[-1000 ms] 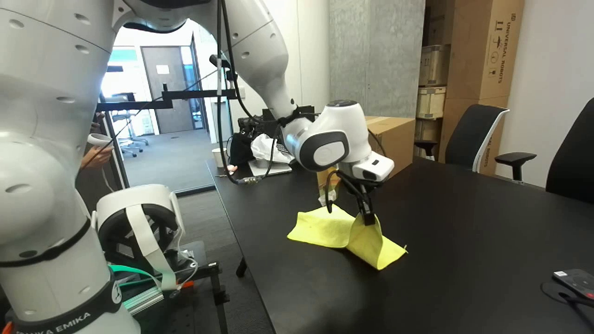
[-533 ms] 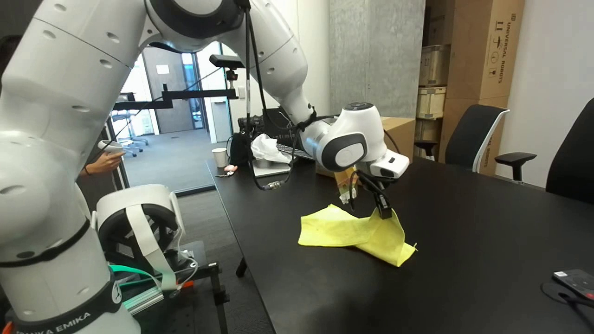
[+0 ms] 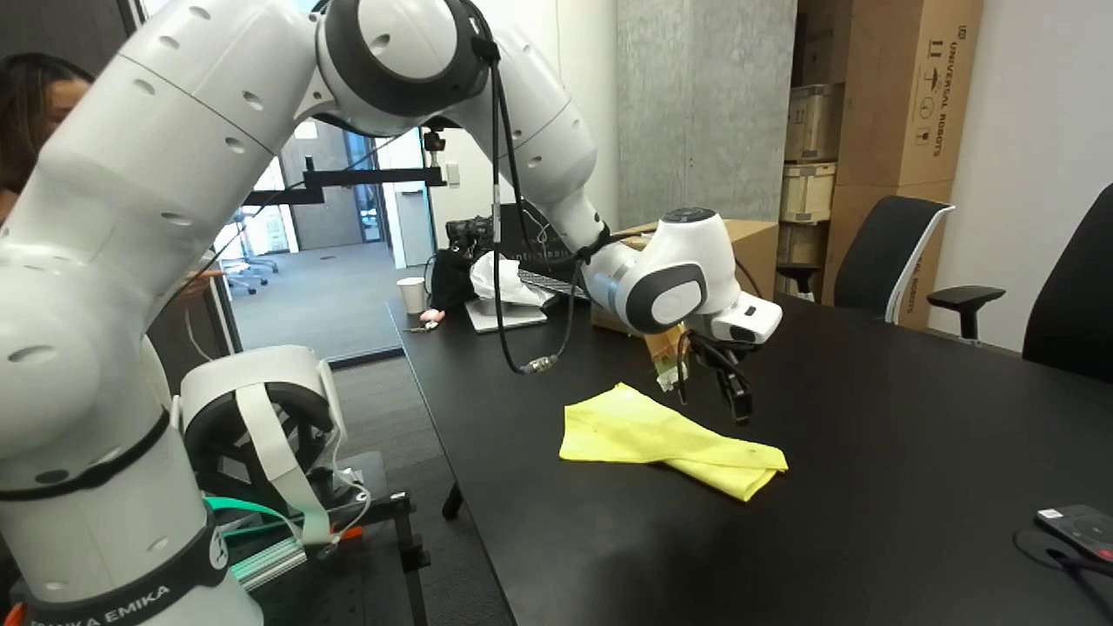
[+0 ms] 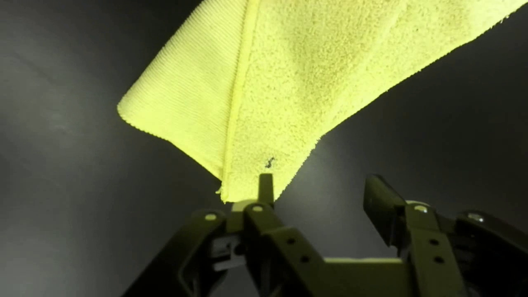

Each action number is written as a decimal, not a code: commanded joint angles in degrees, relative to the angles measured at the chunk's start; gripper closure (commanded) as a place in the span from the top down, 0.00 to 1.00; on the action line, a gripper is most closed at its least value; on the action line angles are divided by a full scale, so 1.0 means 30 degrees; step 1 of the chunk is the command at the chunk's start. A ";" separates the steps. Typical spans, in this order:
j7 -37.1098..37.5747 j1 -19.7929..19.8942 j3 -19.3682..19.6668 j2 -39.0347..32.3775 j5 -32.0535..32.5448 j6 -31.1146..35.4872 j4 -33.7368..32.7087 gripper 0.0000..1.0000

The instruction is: Fold the towel once on the table

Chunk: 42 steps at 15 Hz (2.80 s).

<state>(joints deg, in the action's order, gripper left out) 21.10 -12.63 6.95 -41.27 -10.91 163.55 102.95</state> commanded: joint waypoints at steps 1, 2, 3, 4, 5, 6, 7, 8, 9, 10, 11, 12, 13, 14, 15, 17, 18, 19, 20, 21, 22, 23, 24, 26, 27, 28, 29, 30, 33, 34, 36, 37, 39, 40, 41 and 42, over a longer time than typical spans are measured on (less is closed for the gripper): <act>0.0993 -0.0621 0.0678 0.0790 0.1023 -0.1948 0.0110 0.89; 0.1093 -0.0777 0.0790 0.1102 0.1312 -0.2389 0.0441 0.98; 0.1064 -0.0857 0.0632 0.1822 0.1488 -0.2758 0.1325 1.00; 0.1166 -0.0927 0.0538 0.2204 0.1674 -0.3084 0.1795 1.00; 0.1388 -0.1173 0.0452 0.2858 0.1864 -0.3374 0.2702 1.00; 0.1502 -0.1280 0.0308 0.3331 0.1985 -0.3733 0.3292 1.00; 0.1810 -0.1600 0.0217 0.3964 0.2170 -0.4003 0.4243 1.00; 0.1937 -0.1727 0.0057 0.4421 0.2282 -0.4317 0.4803 1.00; 0.2111 -0.1896 -0.0183 0.4810 0.2409 -0.4519 0.5439 1.00; 0.2297 -0.2039 -0.0436 0.5111 0.2507 -0.4615 0.5906 1.00; 0.2256 -0.2079 -0.0832 0.5353 0.2503 -0.4677 0.6298 1.00; 0.2246 -0.2139 -0.1172 0.5517 0.2491 -0.4583 0.6601 1.00; 0.1898 -0.2058 -0.1711 0.5526 0.2314 -0.4562 0.6721 1.00; 0.1843 -0.2140 -0.2058 0.5517 0.2331 -0.4540 0.6785 1.00; 0.1859 -0.2264 -0.2355 0.5317 0.2426 -0.4414 0.6763 1.00; 0.1794 -0.2394 -0.2901 0.4939 0.2411 -0.4488 0.6661 1.00; 0.1779 -0.2455 -0.3069 0.4858 0.2425 -0.4460 0.6716 1.00; 0.1589 -0.2397 -0.3308 0.4694 0.2311 -0.4487 0.6747 1.00; 0.1636 -0.2462 -0.3382 0.4612 0.2338 -0.4534 0.6802 1.00; 0.1544 -0.2400 -0.3495 0.4538 0.2271 -0.4496 0.6942 1.00; 0.1595 -0.2457 -0.3462 0.4482 0.2380 -0.4524 0.7033 1.00; 0.1634 -0.2507 -0.3393 0.4335 0.2486 -0.4361 0.7129 1.00; 0.1573 -0.2499 -0.3354 0.4164 0.2543 -0.4266 0.7162 1.00; 0.1430 -0.2480 -0.3280 0.3810 0.2611 -0.3982 0.7177 1.00; 0.1788 -0.2846 -0.2832 0.3610 0.3127 -0.3624 0.7123 1.00; 0.1785 -0.2916 -0.2685 0.3462 0.3401 -0.3458 0.7078 1.00; 0.1833 -0.2968 -0.2546 0.3354 0.3678 -0.3326 0.7019 1.00; 0.1797 -0.2977 -0.2434 0.3201 0.3886 -0.3103 0.7010 1.00; 0.1631 -0.2864 -0.2353 0.2840 0.4041 -0.2647 0.7022 1.00; 0.1555 -0.2803 -0.2439 0.2829 0.3925 -0.2637 0.7049 1.00; 0.1493 -0.2874 -0.2431 0.2559 0.3932 -0.2159 0.6995 1.00; 0.1393 -0.2840 -0.2504 0.2504 0.3860 -0.2009 0.6994 1.00; 0.1123 -0.2869 -0.2475 0.2234 0.3969 -0.1413 0.6930 1.00; 0.0739 -0.2681 -0.2645 0.2142 0.3856 -0.1237 0.6912 1.00; 0.0488 -0.2610 -0.2714 0.2104 0.3809 -0.1099 0.6935 1.00; 0.0150 -0.2557 -0.2714 0.1893 0.3872 -0.0967 0.6859 1.00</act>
<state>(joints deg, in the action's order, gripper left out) 24.12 -20.57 -1.03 -34.24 0.04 158.30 124.22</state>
